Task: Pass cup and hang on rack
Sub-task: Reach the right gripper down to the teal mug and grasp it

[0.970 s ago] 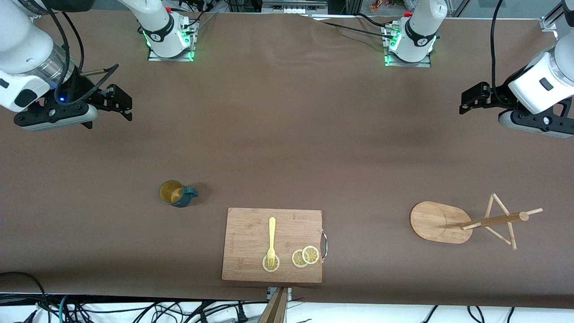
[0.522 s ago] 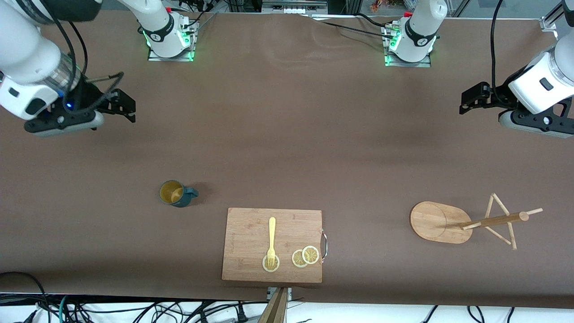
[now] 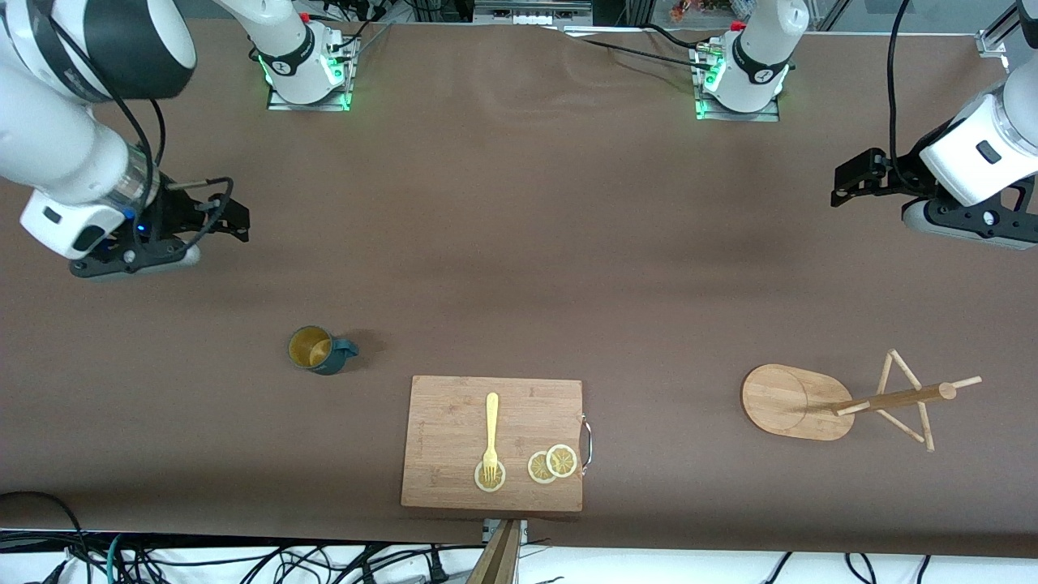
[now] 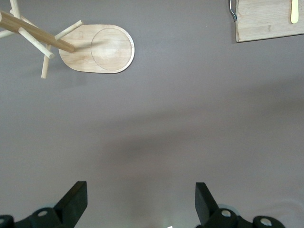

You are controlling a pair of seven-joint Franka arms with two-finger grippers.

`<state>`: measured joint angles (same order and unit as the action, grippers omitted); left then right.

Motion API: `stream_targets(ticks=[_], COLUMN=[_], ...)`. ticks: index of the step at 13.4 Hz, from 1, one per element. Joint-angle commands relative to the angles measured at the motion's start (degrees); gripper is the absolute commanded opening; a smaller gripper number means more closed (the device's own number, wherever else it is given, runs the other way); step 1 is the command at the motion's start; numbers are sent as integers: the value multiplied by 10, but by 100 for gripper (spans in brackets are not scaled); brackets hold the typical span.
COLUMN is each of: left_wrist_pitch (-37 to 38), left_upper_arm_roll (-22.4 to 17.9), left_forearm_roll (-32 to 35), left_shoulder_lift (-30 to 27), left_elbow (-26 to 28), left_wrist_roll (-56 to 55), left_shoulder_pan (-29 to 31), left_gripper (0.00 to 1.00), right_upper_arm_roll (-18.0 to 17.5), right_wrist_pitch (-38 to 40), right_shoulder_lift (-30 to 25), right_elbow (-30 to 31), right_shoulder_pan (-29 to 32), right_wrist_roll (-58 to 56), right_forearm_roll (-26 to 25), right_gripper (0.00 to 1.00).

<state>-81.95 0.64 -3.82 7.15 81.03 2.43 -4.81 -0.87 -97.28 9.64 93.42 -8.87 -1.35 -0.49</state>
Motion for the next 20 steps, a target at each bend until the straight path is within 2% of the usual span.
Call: stream_targets(ticks=[1,4,8,10,17,19,20], left_wrist_pitch=[6,6,6,6,6,6,6], left_upper_arm_roll=[1,1,1,1,1,1,1], left_forearm_roll=[8,8,8,8,8,8,8], left_shoulder_lift=[8,8,8,8,8,8,8], left_elbow=[-18,-18,-18,-18,-18,-18,-18], left_wrist_roll=[-7,-7,-6,-6,-6,-6,-6], left_shoulder_pan=[1,1,1,1,1,1,1], left_gripper=[100,100,100,100,100,100,100], right_upper_arm_roll=[-2,-2,-1,-2,-3,-4,-4], right_wrist_pitch=[2,-90,-206,-222,-319,-338,-340], right_shoulder_lift=[42,82,171,194,253,267,269], right_elbow=[-7,11,12,10,9,9,10], right_shoulder_pan=[8,21,28,32,29,30,28], right_wrist_roll=[-2,4,44,78,80,80,80], right_forearm_roll=[0,4,19,20,20,20,20], right_gripper=[100,100,100,100,99,88,72])
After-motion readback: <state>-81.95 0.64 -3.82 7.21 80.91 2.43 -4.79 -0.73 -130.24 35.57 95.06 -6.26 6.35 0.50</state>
